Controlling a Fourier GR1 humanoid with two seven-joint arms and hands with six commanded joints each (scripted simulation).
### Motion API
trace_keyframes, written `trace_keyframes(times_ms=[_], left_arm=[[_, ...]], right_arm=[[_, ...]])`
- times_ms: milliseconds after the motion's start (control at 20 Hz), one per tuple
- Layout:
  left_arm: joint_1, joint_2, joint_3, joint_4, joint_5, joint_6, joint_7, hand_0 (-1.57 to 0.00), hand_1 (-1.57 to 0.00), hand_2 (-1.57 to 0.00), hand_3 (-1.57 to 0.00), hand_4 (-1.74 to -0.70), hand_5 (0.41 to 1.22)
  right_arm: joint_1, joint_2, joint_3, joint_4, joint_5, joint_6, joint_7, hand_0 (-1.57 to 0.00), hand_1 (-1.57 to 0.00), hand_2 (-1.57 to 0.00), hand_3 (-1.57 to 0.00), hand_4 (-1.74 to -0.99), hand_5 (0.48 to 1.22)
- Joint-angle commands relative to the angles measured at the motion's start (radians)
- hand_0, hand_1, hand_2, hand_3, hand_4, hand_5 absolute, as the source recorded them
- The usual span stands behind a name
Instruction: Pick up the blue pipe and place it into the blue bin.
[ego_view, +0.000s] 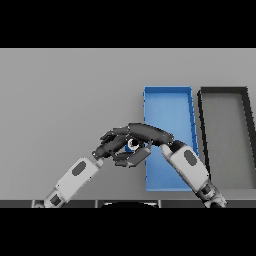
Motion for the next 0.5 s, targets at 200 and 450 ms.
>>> trace_keyframes(times_ms=[200,450], left_arm=[[0.025,-0.046,0.022,-0.017,0.054,0.018,-0.036,-1.22,-1.21,-1.2,-0.52,-1.69,1.203],[0.024,-0.042,0.025,-0.002,0.071,0.014,-0.067,-1.46,-1.45,-1.45,-0.59,-1.72,1.215]], right_arm=[[-0.005,0.032,0.018,0.02,-0.075,-0.013,0.023,-1.21,-1.22,-1.22,-1.1,-1.492,0.706],[0.017,0.039,0.016,0.0,0.022,-0.019,-0.063,-1.45,-1.46,-1.46,-1.42,-1.459,1.052]])
